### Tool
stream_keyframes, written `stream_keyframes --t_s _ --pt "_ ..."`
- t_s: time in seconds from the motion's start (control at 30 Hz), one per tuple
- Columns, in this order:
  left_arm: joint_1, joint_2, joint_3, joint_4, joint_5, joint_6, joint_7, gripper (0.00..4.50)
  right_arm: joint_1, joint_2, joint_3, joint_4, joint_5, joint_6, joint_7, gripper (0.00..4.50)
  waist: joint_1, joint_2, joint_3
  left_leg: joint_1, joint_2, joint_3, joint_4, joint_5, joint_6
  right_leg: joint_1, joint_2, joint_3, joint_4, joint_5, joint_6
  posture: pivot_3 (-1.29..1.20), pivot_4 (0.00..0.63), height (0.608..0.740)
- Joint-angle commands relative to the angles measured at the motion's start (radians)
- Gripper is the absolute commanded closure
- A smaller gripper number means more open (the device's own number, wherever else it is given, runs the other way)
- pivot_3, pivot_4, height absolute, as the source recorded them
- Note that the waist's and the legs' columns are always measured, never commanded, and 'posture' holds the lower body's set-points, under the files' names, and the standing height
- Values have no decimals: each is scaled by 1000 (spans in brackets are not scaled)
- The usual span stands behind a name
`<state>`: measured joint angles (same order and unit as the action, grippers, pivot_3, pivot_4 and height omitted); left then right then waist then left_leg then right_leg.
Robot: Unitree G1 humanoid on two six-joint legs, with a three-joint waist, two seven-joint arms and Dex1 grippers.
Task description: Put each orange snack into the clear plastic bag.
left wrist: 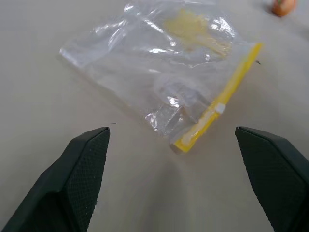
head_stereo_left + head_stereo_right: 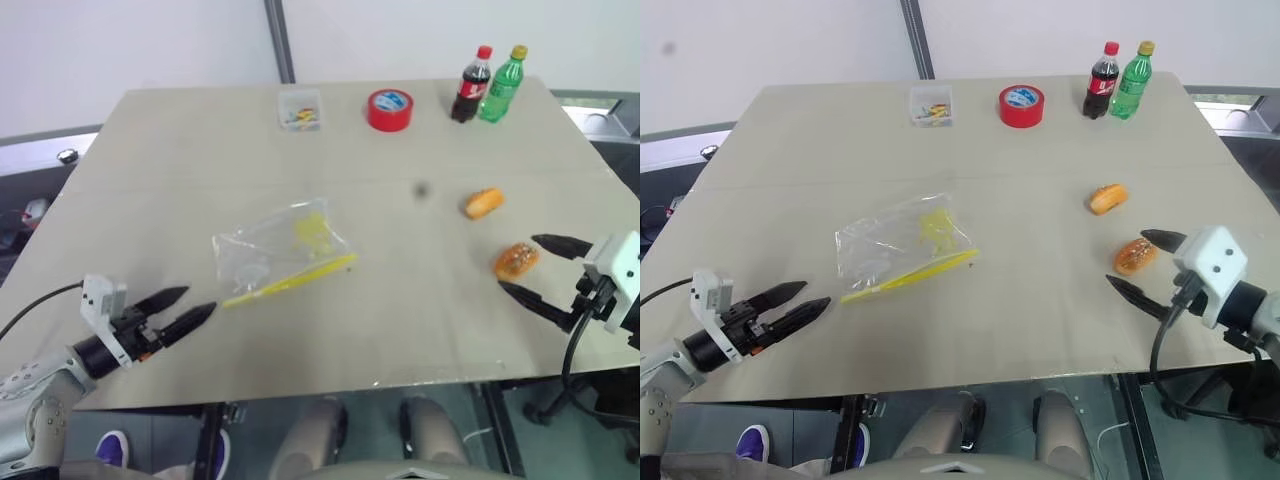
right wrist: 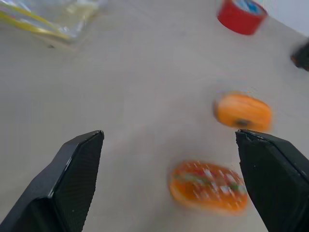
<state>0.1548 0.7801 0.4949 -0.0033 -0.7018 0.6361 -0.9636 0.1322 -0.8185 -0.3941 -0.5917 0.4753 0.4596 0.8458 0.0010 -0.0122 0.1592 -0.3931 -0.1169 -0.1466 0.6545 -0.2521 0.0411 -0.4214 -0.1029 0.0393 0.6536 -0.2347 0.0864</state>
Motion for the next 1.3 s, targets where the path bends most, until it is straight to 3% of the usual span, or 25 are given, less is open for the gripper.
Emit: stream_keyframes --t_s 0.03,0.17,0.4,0.57,0.73,0.83,0.9,1.03,1.3 --pt "-148 93 4 59 -108 311 81 88 -87 -8 112 -109 24 40 -31 25 1 -1 1 0 0 -1 0 0 0 0 0 -1 1 0 0 0 150 713" --pt "-302 137 -72 191 -119 495 64 88 -152 -4 212 -154 19 71 -48 25 4 0 0 1 -1 -1 1 0 0 0 4 -2 2 0 0 0 150 713" --pt "-619 137 -322 520 -31 599 -114 88 -171 -11 233 -218 42 124 -79 25 15 0 0 -1 -3 -1 -1 2 -4 -2 2 -1 0 0 0 0 150 713" --pt "-784 30 -501 716 74 555 -269 88 -132 -14 222 -286 39 146 -111 25 16 0 -1 -1 -4 -1 0 2 -4 -2 1 -2 1 0 0 0 150 713" --pt "-885 -116 -549 910 164 486 -311 88 -80 -11 200 -329 41 161 -140 25 18 1 -7 -1 -5 -1 1 3 -4 0 0 -1 1 0 0 0 150 713" --pt "-921 -180 -523 989 183 483 -305 1369 -47 -11 182 -349 42 164 -149 0 17 2 -10 1 -5 -1 2 2 -3 2 0 -1 2 0 1 0 150 713" --pt "-939 -204 -504 1024 191 493 -298 2484 -29 -9 190 -359 25 153 -157 0 16 2 -10 1 -5 -1 2 0 0 2 0 -1 3 -1 2 0 150 713" --pt "-959 -219 -465 1005 169 571 -306 4327 -26 -9 230 -363 -30 121 -175 0 16 11 -17 6 -6 -2 3 0 1 7 -1 -2 4 -1 3 0 150 713" --pt "-984 -244 -229 766 10 919 -148 4479 -174 13 594 -158 -490 -65 -291 0 11 2 -12 8 -6 -2 5 1 -2 8 0 -1 5 -4 7 0 150 713"
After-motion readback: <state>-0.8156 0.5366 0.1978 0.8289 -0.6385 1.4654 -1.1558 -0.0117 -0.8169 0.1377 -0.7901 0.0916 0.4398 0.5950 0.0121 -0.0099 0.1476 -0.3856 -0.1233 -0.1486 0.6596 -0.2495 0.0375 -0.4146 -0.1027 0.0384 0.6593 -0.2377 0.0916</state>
